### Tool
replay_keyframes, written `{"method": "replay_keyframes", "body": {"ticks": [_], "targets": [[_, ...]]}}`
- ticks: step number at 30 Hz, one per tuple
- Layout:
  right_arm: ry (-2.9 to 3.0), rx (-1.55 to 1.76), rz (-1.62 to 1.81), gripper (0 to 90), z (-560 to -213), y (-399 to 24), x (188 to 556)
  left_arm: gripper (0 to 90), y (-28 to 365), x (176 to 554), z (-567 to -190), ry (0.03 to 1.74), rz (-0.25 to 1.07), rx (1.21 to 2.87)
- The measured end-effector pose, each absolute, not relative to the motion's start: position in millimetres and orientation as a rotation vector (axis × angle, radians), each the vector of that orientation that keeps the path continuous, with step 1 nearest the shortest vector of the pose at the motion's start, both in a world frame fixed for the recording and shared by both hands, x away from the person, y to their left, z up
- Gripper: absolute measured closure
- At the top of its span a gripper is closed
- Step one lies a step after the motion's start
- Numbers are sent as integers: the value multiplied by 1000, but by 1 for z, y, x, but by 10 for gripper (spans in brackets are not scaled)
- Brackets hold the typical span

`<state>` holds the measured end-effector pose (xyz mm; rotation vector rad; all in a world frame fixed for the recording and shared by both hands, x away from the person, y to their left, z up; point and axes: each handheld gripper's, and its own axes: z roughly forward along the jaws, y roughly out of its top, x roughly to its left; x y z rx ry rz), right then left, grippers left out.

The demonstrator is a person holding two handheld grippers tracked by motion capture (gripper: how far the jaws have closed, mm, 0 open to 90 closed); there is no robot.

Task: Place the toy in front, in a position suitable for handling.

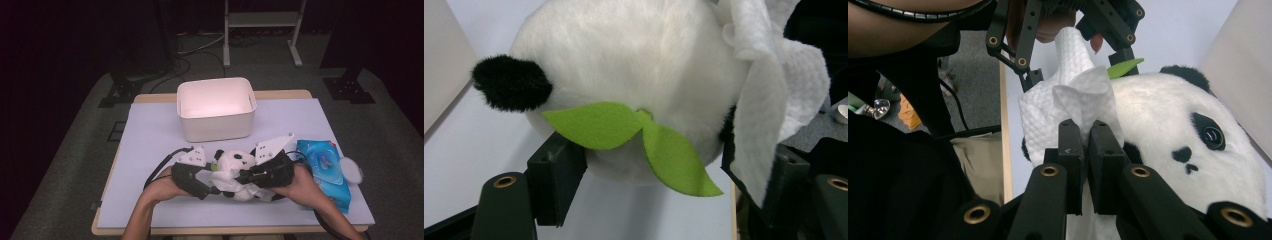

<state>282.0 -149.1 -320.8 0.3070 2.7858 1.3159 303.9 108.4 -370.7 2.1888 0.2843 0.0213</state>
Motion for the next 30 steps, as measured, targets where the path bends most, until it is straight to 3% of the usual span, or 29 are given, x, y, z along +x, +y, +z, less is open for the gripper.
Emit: {"method": "replay_keyframes", "body": {"ticks": [17, 30], "targets": [[2719, 437, 1408, 843, -337, -194, 277, 252, 106, 304, -370, 299, 3, 2150], [2784, 283, 1304, 843, -315, -147, 280, 252, 104, 303, -368, 297, 6, 2152]]}}
